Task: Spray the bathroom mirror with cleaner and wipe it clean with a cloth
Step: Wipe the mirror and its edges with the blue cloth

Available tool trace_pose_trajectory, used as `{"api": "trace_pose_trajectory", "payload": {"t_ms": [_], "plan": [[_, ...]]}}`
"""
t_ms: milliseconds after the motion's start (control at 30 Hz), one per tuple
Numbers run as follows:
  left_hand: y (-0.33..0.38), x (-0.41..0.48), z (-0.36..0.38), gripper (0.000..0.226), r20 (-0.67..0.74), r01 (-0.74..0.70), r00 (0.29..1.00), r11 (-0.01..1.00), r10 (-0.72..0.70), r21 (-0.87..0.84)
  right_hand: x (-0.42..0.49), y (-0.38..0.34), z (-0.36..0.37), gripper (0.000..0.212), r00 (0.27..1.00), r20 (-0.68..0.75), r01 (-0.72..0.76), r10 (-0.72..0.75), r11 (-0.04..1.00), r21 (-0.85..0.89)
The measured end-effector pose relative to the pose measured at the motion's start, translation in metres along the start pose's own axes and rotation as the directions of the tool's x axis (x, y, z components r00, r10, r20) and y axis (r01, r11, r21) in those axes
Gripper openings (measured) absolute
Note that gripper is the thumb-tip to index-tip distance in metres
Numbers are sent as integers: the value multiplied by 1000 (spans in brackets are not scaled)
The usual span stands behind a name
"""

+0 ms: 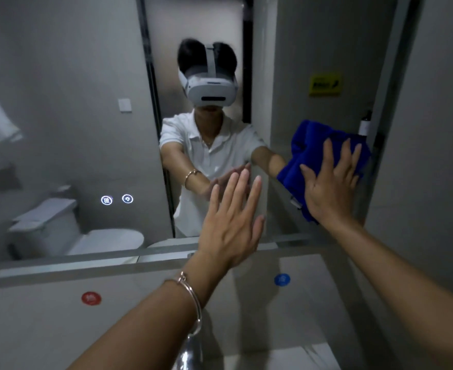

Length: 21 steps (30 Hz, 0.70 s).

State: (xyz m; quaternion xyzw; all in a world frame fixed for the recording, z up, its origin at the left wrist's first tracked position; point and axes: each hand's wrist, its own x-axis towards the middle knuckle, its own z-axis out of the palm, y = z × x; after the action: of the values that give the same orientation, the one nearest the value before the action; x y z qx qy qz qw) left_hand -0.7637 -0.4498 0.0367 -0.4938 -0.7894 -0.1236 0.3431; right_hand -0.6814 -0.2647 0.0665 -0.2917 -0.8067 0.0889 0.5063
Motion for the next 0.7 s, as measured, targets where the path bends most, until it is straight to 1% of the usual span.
{"api": "trace_pose_trajectory", "payload": {"t_ms": [67, 133, 200, 300, 500, 633, 700], "plan": [[-18, 12, -18, 64, -44, 13, 999, 999, -11, 51, 17, -32, -2, 67, 998, -27, 62, -62, 998, -22], [-40, 21, -37, 65, -91, 37, 995, 997, -31, 65, 31, -65, -5, 67, 992, -30, 119, -121, 991, -63], [-63, 23, -59, 64, -131, 78, 989, 994, -66, 83, 40, -102, -6, 68, 980, -39, 189, -194, 976, -111], [-103, 11, -87, 65, -147, 159, 979, 981, -143, 108, 45, -159, -3, 68, 968, -37, 242, -249, 960, -137], [-190, -56, -126, 67, -192, 274, 951, 949, -243, 157, 21, -282, 24, 67, 924, 30, 380, -382, 905, -193], [-265, -119, -151, 69, -175, 348, 932, 918, -317, 189, -24, -380, 61, 66, 852, 99, 523, -514, 831, -191], [-307, -152, -166, 70, -156, 365, 928, 906, -337, 215, -48, -427, 79, 66, 831, 129, 556, -541, 813, -173]]}}
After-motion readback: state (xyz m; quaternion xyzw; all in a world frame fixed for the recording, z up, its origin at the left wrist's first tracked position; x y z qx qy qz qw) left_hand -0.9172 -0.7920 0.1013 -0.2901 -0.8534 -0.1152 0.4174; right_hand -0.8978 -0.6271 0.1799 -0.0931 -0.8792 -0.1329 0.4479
